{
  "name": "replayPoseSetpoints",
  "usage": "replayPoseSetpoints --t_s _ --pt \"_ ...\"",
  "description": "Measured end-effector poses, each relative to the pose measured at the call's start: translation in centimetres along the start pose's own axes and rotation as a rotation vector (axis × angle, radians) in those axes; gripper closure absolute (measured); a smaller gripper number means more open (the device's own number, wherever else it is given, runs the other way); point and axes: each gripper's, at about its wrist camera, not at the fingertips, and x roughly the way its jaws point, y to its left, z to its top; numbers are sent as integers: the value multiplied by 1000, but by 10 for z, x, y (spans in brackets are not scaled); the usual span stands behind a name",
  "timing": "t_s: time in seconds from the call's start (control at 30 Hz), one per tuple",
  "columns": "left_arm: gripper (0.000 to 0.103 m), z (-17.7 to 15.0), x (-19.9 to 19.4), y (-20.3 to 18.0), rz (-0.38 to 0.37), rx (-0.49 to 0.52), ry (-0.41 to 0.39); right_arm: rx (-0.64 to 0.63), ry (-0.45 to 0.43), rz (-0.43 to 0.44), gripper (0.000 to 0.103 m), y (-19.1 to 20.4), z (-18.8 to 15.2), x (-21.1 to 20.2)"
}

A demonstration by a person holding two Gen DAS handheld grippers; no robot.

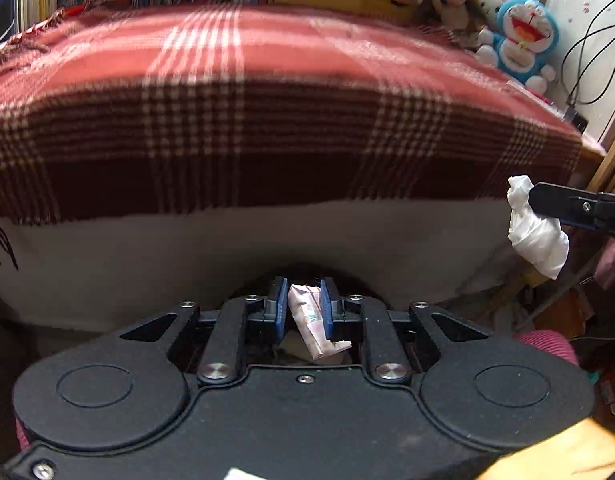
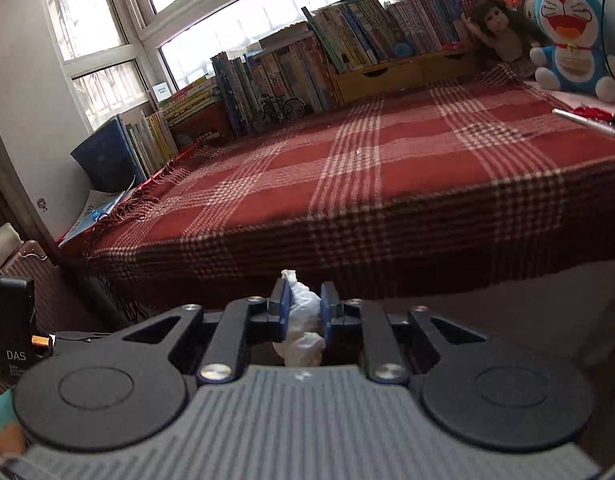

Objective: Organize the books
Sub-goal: 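Carry the white packet and tissue off the bed to the trash bin, then open both tools to drop the packet and tissue into the bin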

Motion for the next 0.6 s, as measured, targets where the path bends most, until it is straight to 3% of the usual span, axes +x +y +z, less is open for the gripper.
replayPoseSetpoints --t_s 0.1,0.23,0.6 --pt "86 -17 36 1 32 -2 93 66 108 -36 81 -13 -36 38" --pt "86 -30 60 1 70 30 153 94 211 -58 81 -21 -65 70" --pt "85 -36 93 2 70 35 235 64 313 -86 81 -18 -84 100"
